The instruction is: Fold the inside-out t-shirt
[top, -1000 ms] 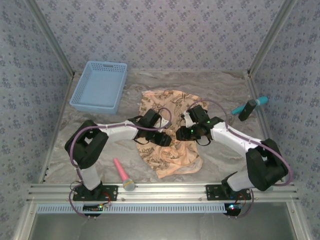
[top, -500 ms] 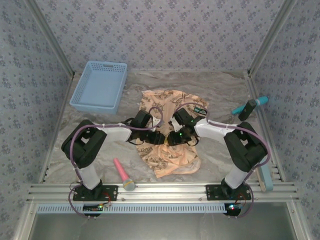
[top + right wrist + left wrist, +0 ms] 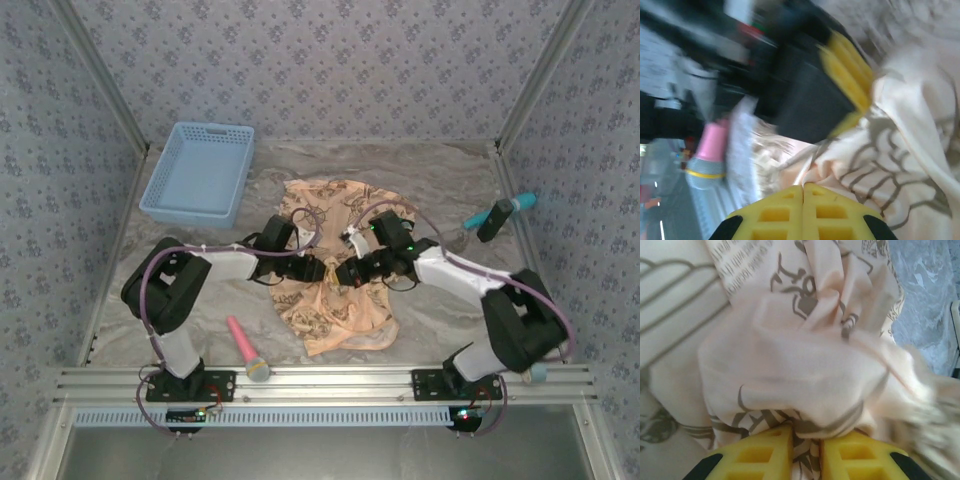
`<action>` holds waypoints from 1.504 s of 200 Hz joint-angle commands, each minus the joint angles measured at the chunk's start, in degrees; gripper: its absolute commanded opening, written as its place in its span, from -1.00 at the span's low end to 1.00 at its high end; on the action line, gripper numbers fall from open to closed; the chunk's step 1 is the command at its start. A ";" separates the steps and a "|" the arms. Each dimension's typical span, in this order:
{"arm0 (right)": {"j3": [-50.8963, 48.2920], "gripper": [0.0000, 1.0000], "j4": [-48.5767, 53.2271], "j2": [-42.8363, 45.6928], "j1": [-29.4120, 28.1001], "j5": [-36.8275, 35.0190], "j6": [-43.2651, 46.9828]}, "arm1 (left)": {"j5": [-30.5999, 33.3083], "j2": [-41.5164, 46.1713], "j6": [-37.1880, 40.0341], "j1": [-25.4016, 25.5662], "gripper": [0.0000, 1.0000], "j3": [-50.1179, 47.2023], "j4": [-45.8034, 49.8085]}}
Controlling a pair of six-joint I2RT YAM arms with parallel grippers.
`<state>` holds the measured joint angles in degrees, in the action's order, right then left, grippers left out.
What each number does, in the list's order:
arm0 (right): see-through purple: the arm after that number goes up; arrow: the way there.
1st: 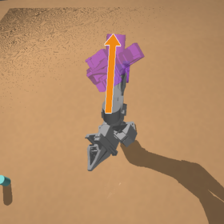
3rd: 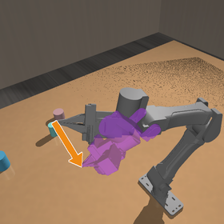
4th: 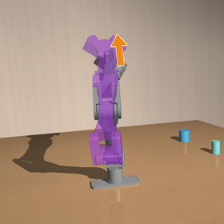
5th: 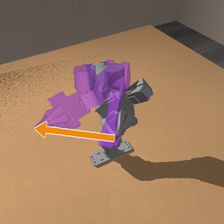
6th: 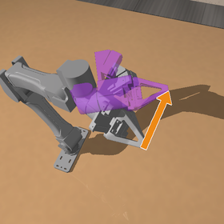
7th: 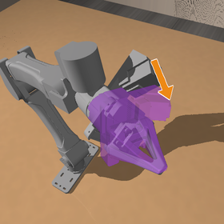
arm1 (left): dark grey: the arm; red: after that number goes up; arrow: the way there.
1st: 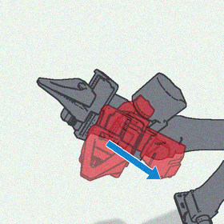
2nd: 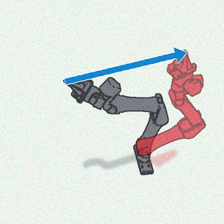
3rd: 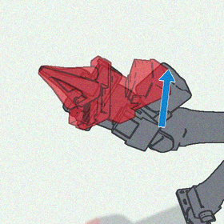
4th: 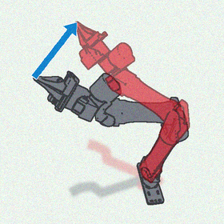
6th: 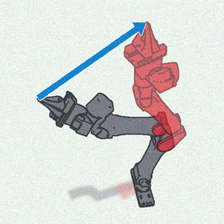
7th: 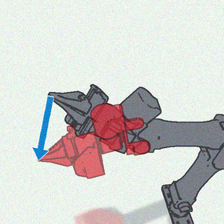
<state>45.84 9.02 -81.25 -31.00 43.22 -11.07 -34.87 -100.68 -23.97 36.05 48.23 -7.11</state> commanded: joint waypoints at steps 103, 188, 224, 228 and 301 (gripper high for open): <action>-6.18 -0.62 3.53 1.47 -7.55 -11.28 11.62 | 2.01 4.21 4.51 -5.72 -0.18 8.54 10.63; -4.98 -0.28 2.55 3.88 -0.49 0.85 1.63 | -4.43 20.86 -4.65 -3.79 -0.13 -4.49 17.29; -4.35 -0.22 1.74 -0.89 -2.58 -2.03 0.90 | -3.79 17.54 -8.85 4.38 -0.11 -6.29 10.21; -4.44 -0.21 1.24 -1.34 -3.11 -2.32 0.68 | -3.49 16.91 -9.34 4.83 -0.10 -6.41 9.49; -5.07 -1.00 -3.62 -2.94 -3.73 0.01 -2.50 | -3.27 10.08 -10.58 6.93 -1.00 -7.24 -1.06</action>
<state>40.86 7.31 -86.02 -36.73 39.83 -12.45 -36.77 -90.56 -35.55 42.57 41.08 -3.05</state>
